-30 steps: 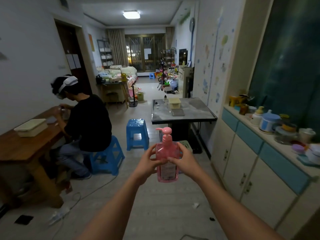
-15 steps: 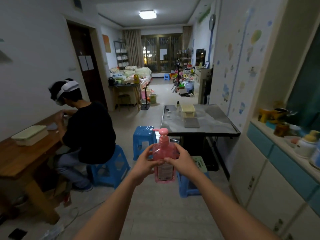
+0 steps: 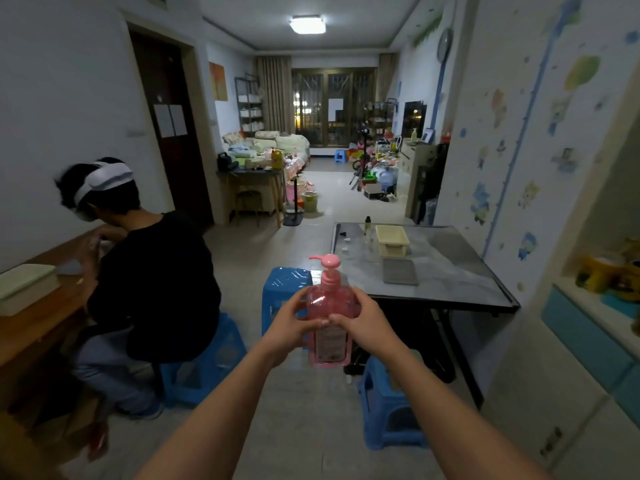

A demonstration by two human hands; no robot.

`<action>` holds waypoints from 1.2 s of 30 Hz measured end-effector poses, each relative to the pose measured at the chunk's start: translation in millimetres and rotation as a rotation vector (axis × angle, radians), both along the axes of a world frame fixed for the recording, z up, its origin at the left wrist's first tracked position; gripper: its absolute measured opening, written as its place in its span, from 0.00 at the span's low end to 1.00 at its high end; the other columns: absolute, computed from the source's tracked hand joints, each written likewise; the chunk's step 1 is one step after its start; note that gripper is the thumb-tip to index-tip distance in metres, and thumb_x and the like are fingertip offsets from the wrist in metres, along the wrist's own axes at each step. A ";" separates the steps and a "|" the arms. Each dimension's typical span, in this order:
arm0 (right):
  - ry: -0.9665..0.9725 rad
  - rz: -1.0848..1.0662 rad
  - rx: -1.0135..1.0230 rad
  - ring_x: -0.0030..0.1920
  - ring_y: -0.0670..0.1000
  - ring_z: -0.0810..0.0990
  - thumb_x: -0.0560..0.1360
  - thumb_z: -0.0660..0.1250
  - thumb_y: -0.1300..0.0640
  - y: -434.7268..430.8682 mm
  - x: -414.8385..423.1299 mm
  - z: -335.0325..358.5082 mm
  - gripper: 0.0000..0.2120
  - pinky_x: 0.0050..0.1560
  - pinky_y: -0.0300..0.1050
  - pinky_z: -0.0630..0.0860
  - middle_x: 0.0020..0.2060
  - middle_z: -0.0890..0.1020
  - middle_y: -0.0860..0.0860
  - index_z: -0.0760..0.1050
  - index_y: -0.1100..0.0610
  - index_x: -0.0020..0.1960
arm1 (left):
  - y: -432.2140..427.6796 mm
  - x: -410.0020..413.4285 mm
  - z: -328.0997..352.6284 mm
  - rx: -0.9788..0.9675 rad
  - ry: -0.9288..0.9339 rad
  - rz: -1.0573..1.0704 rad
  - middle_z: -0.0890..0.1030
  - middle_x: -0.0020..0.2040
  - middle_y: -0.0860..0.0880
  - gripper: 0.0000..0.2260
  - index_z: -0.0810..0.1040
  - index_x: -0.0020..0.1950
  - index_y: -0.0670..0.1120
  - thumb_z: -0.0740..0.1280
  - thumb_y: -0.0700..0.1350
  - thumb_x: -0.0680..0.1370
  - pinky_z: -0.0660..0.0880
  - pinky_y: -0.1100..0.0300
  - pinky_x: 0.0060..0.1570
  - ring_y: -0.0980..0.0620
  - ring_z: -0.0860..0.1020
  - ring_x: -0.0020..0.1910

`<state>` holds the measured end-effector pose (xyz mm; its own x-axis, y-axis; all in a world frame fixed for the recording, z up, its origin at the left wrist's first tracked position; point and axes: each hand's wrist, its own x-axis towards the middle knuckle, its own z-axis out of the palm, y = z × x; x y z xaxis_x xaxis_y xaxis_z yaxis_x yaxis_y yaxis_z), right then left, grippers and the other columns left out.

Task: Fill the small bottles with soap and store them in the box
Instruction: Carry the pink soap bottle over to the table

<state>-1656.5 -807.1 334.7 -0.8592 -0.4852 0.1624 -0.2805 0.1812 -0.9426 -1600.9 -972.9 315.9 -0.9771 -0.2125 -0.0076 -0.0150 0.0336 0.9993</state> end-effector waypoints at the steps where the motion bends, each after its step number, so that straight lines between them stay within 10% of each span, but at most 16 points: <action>1: 0.006 -0.008 0.001 0.49 0.42 0.81 0.68 0.74 0.58 -13.0 -16.8 -0.4 0.19 0.52 0.43 0.78 0.47 0.83 0.42 0.74 0.38 0.50 | -13.2 -18.3 -1.5 0.006 0.005 -0.007 0.76 0.64 0.49 0.32 0.69 0.69 0.57 0.76 0.41 0.69 0.81 0.46 0.47 0.48 0.77 0.60; 25: -0.031 -0.051 -0.017 0.52 0.43 0.77 0.71 0.73 0.58 -233.2 -408.8 -5.8 0.23 0.48 0.40 0.77 0.53 0.79 0.41 0.70 0.44 0.62 | -229.3 -410.0 11.0 -0.037 0.004 -0.078 0.75 0.60 0.55 0.27 0.70 0.64 0.61 0.73 0.39 0.72 0.80 0.58 0.38 0.54 0.76 0.56; 36: -0.029 -0.016 -0.010 0.57 0.49 0.78 0.70 0.74 0.57 -301.0 -591.7 10.2 0.26 0.53 0.43 0.77 0.58 0.79 0.47 0.69 0.47 0.64 | -293.6 -583.6 30.0 -0.025 0.002 -0.025 0.76 0.62 0.50 0.27 0.70 0.67 0.56 0.73 0.37 0.73 0.80 0.47 0.51 0.49 0.77 0.58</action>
